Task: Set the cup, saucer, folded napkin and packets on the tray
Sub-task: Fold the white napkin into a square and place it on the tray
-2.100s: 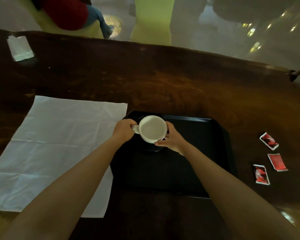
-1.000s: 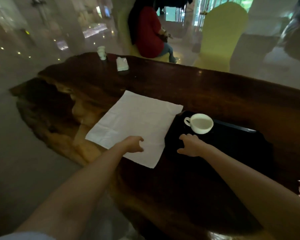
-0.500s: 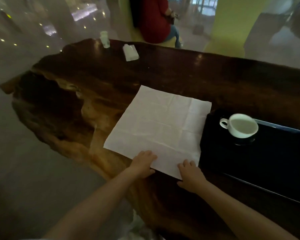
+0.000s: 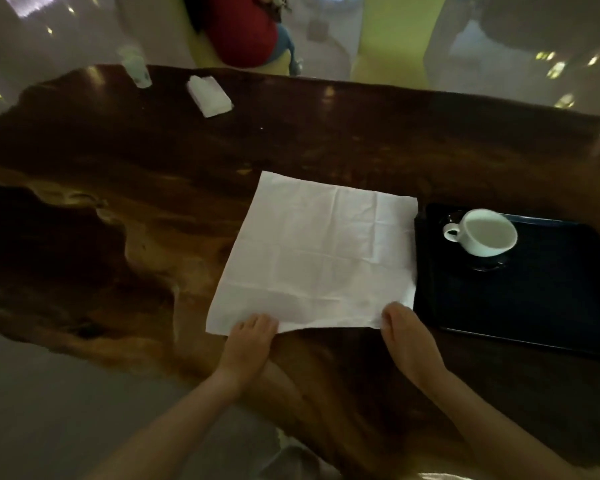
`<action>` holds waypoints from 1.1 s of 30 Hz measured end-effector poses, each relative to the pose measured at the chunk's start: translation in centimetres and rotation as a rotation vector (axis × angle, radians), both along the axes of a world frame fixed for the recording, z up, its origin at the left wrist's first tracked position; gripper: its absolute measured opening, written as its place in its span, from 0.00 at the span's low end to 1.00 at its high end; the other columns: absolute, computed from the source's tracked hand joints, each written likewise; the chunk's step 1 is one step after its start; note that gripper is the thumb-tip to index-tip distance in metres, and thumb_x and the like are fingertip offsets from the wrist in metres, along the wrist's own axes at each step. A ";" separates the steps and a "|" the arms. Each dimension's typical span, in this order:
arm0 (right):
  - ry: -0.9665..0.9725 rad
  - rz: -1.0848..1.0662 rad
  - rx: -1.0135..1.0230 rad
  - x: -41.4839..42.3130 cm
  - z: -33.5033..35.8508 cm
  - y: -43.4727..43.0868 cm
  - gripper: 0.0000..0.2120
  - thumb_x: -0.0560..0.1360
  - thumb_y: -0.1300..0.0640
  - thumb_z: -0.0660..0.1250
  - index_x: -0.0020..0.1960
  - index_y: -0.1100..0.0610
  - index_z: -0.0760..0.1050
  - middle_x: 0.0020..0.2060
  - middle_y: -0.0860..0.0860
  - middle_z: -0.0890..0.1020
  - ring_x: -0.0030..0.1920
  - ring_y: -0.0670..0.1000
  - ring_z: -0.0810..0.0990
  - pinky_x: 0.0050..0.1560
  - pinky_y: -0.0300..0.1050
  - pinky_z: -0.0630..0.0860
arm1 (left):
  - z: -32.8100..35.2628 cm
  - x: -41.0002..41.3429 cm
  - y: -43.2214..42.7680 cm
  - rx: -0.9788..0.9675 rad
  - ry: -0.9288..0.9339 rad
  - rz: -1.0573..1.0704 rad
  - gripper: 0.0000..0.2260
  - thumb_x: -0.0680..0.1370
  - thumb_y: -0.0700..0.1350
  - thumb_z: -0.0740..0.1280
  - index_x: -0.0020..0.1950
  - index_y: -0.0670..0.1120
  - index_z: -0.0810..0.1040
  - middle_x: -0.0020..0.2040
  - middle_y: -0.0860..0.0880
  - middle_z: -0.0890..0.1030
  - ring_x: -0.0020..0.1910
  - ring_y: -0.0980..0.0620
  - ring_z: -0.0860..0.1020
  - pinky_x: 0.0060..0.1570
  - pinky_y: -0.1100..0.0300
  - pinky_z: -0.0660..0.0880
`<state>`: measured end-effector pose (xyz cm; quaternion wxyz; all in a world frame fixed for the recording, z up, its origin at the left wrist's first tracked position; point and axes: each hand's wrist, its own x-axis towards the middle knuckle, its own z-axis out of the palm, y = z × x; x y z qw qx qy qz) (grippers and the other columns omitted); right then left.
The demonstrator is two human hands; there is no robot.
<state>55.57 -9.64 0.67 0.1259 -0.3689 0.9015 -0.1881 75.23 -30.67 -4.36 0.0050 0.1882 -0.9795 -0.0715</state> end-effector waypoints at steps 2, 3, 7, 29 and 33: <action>-0.002 0.015 -0.068 -0.6 0.6 -0.2 0.03 0.77 0.63 0.60 0.47 0.61 0.73 0.40 0.50 0.74 0.39 0.49 0.73 0.43 0.40 0.69 | 0.4 0.6 -1.9 0.027 -0.020 0.062 0.09 0.63 0.37 0.74 0.39 0.47 0.79 0.36 0.49 0.81 0.33 0.49 0.79 0.33 0.58 0.76; 0.004 0.037 -0.093 -1.1 0.8 -0.2 0.04 0.77 0.63 0.60 0.49 0.61 0.73 0.41 0.51 0.75 0.41 0.49 0.73 0.45 0.40 0.69 | 0.6 0.9 -3.0 0.042 -0.029 0.098 0.07 0.66 0.37 0.73 0.36 0.46 0.77 0.34 0.48 0.80 0.31 0.49 0.77 0.31 0.59 0.75; 0.050 0.168 -0.091 -2.5 1.7 0.3 0.08 0.77 0.61 0.62 0.53 0.64 0.75 0.47 0.58 0.79 0.46 0.55 0.78 0.48 0.45 0.73 | 1.5 2.0 -7.1 0.133 0.031 0.256 0.08 0.75 0.38 0.66 0.35 0.45 0.75 0.34 0.46 0.79 0.32 0.49 0.77 0.34 0.59 0.73; -0.526 -0.226 -0.407 -3.9 6.6 3.5 0.08 0.74 0.60 0.67 0.44 0.47 0.78 0.40 0.46 0.81 0.41 0.43 0.80 0.42 0.37 0.73 | 14.3 4.7 -8.7 0.638 0.372 0.577 0.04 0.76 0.42 0.66 0.50 0.46 0.78 0.44 0.52 0.78 0.43 0.55 0.75 0.39 0.67 0.68; -0.607 -0.472 -0.551 -8.0 5.6 -1.6 0.03 0.74 0.59 0.67 0.46 0.56 0.79 0.41 0.56 0.82 0.41 0.54 0.80 0.43 0.47 0.77 | 10.7 -1.9 -13.6 0.760 0.436 0.744 0.17 0.77 0.49 0.64 0.62 0.41 0.74 0.57 0.45 0.78 0.52 0.48 0.74 0.47 0.58 0.72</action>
